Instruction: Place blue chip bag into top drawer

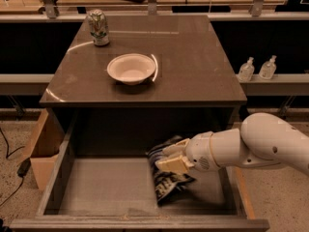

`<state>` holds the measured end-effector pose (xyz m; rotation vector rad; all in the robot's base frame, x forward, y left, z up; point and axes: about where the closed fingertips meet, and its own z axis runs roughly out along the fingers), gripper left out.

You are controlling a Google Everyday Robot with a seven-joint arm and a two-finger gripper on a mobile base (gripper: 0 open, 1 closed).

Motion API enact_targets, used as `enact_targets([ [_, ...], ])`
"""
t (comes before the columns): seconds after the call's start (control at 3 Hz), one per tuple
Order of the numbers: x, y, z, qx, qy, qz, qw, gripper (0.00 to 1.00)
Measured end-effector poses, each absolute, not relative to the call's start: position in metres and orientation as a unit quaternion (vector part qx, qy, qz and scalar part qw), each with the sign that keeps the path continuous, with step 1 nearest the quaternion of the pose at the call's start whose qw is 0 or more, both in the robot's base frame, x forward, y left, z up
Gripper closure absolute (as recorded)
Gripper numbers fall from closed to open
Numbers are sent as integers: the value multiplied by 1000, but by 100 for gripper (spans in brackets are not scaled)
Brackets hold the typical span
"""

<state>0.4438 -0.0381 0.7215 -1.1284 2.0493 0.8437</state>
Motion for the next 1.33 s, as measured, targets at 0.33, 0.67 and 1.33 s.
enact_targets([
  [0.33,452,-32,727,-418,766,338,352,29],
  [0.67,454,-66,747,-397,776,311,379,53],
  [1.33,451,-119,777,-385,792,263,393,98],
])
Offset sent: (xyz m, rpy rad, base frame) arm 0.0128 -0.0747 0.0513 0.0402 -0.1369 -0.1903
